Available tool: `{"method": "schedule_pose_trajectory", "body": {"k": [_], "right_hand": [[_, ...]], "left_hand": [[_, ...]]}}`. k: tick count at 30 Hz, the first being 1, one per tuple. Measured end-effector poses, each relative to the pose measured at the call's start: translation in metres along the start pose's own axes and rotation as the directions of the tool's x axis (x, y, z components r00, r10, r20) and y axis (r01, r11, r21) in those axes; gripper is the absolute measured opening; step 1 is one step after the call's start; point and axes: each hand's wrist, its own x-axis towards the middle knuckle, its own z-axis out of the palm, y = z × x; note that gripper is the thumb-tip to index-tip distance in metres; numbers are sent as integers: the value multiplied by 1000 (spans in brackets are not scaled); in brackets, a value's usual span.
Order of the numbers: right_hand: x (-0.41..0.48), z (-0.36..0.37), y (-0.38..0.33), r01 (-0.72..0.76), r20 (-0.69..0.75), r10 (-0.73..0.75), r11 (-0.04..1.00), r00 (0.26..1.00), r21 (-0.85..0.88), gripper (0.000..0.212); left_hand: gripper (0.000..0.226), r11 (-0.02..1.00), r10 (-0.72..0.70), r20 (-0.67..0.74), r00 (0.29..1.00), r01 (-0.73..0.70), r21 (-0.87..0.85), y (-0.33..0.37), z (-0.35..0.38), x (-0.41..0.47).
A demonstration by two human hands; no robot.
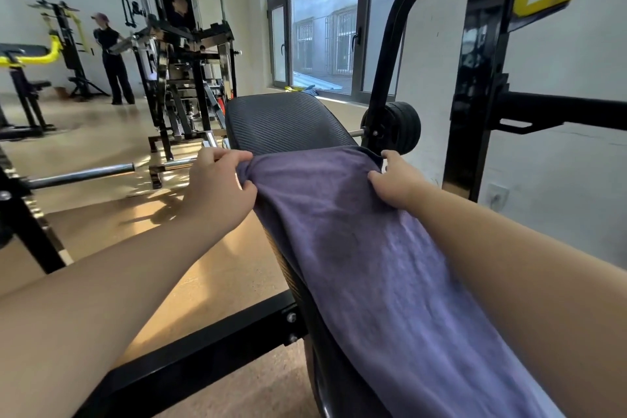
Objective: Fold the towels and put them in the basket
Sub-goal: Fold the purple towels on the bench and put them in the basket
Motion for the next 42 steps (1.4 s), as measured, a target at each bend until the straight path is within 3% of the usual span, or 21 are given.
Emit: {"method": "schedule_pose_trajectory", "body": {"k": [6, 13, 19, 24, 29, 34, 38, 40, 42], "right_hand": [[-36, -18, 5, 87, -3, -87, 994, 996, -73, 62], [-104, -46, 27, 120, 106, -98, 965, 990, -233, 57], [-167, -76, 50, 22, 171, 24, 965, 985, -260, 55], [-221, -87, 74, -83, 181, 141, 951, 973, -297, 38], [-262, -94, 92, -202, 215, 287, 916, 933, -348, 42], [-296, -98, 98, -447, 343, 483, 875, 806, -185, 46], [-320, -93, 105, -603, 515, 529, 797, 675, -29, 44], [-328, -89, 108, -624, 522, 505, 778, 688, 71, 34], [-332, -85, 108, -596, 494, 444, 776, 748, 205, 23]], "left_hand": [[43, 999, 46, 31, 998, -46, -11, 26, -8, -25], [41, 990, 131, 130, 983, -123, -70, 69, -9, -73], [33, 976, 200, 291, 936, -162, -149, 109, -3, -124], [30, 932, 350, 406, 844, -269, -243, 141, -3, -176], [26, 893, 440, 496, 748, -307, -329, 167, -7, -222], [32, 871, 475, 490, 731, -311, -381, 178, -12, -255], [70, 863, 506, 475, 720, -419, -284, 172, -17, -283], [82, 859, 511, 509, 693, -436, -268, 169, -18, -299], [84, 859, 505, 556, 660, -447, -250, 168, -15, -313]]}}
